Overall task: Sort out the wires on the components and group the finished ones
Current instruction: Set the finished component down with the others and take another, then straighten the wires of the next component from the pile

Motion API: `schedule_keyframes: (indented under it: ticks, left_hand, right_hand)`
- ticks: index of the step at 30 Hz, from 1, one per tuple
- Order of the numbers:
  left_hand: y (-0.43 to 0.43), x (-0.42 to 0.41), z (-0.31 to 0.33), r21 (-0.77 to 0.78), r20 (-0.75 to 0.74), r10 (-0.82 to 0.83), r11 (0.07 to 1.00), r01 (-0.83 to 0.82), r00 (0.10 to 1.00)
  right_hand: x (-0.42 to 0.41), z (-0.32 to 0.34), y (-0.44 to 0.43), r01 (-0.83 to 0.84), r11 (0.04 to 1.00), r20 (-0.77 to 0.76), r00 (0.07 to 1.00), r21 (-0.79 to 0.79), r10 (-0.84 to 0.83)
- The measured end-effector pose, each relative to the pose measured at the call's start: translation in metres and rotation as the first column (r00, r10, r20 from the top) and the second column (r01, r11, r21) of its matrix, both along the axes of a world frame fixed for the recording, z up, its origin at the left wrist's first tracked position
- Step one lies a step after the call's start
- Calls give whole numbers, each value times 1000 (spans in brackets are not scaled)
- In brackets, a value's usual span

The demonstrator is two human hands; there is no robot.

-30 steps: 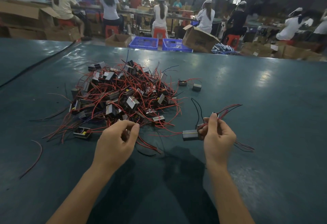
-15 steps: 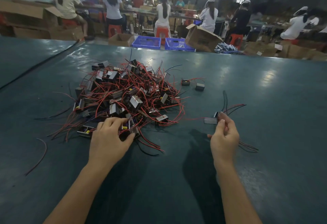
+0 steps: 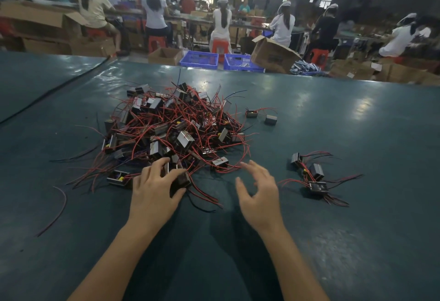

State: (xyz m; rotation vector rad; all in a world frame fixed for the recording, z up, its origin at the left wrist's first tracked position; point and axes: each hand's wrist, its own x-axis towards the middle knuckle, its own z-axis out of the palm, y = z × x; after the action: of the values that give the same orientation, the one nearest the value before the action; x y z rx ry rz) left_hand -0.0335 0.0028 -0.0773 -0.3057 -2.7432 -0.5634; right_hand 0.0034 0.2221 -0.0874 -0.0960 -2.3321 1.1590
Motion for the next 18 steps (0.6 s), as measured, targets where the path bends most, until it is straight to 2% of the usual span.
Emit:
schedule_keyframes:
  ticks: [2,4,9,12,15,16,18]
  left_hand:
    - [0,0,-1,-1,-1,7,1000,-7,1000]
    - [0,0,-2,7,2,11,1000,-11,1000]
    - [5,2,-3,19,2,12,1000,-12,1000]
    - [8,6,-2,64,-81,4,998,1,997]
    - [14,12,6,148,-317,-86,979,139,944]
    - [18,15,9,177,-347,-142,961,214,927]
    - [27,22,13,261,-285,-258,906,334,923]
  right_hand:
    - [-1,-1,-12,-38,999,76,996,11,37]
    - [-3,1,-17,-48,998,128,990,-47,54]
    - [-6,3,-17,-126,992,174,976,-31,129]
    - [-5,4,-17,-122,989,125,983,-86,132]
    - [-2,10,-20,-120,982,47,991,-146,128]
    - [0,12,-21,-125,978,6,992,-167,128]
    - [5,18,-22,-169,950,-86,985,-264,152]
